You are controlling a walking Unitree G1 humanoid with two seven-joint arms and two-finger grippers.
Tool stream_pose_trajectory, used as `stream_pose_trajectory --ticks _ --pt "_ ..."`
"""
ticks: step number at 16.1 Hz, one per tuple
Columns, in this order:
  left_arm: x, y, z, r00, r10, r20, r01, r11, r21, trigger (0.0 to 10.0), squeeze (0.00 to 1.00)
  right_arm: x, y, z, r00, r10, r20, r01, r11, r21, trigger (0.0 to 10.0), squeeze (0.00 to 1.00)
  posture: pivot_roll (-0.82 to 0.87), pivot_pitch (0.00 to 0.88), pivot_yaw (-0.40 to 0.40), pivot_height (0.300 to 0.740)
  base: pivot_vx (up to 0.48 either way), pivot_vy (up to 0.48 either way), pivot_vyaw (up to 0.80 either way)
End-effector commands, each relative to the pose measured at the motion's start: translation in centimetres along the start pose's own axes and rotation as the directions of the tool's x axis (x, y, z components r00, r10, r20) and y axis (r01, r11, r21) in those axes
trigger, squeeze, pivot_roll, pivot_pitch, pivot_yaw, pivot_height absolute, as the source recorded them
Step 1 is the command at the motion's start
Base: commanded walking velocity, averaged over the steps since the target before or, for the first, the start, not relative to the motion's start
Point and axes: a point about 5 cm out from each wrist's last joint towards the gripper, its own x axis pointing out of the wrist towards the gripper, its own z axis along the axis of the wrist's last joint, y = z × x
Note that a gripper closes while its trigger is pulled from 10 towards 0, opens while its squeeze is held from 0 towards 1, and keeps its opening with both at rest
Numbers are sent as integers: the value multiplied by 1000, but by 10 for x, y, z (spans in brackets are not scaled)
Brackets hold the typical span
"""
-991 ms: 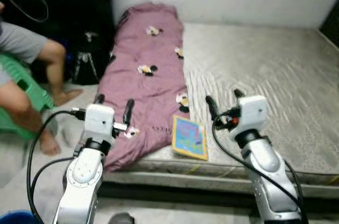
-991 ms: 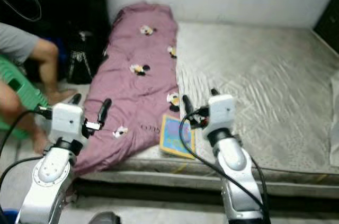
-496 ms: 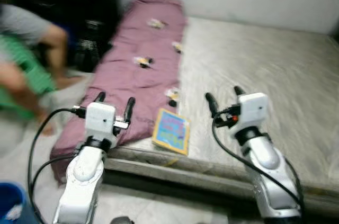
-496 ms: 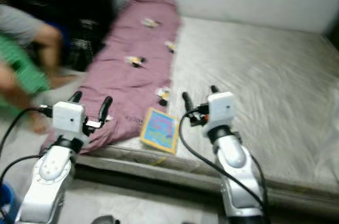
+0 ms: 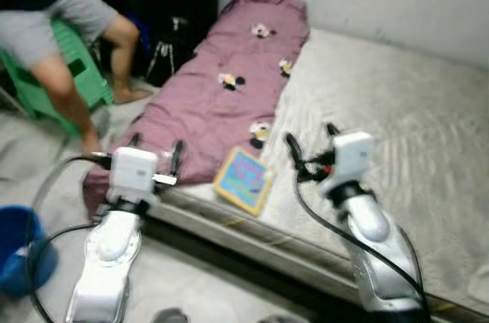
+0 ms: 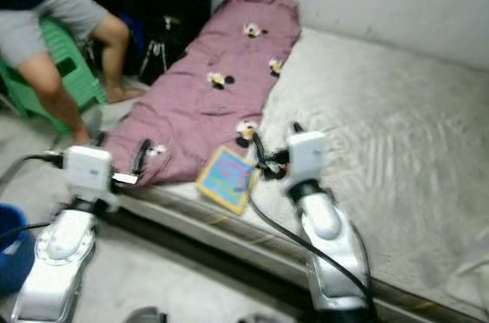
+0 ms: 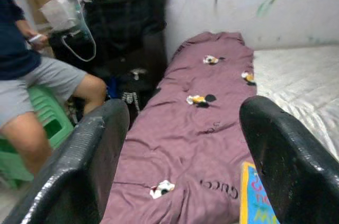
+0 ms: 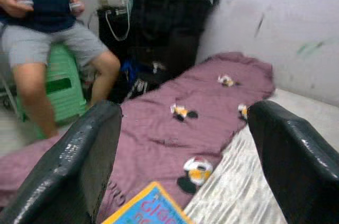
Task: Clean up the room
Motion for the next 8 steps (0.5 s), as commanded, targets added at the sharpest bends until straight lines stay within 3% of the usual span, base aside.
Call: stream_pose_trajectory --ticks 1,8 --pt "2 -7 3 1000 -22 11 22 1000 -11 10000 0 -3 -9 -2 1000 -29 -14 28 999 -14 10000 0 -17 0 -73 740 0 -296 0" --pt "3 -8 3 1000 -25 12 25 1000 -14 10000 0 -3 -11 -2 999 -50 -14 50 999 4 10000 0 -19 0 -71 740 0 -294 0"
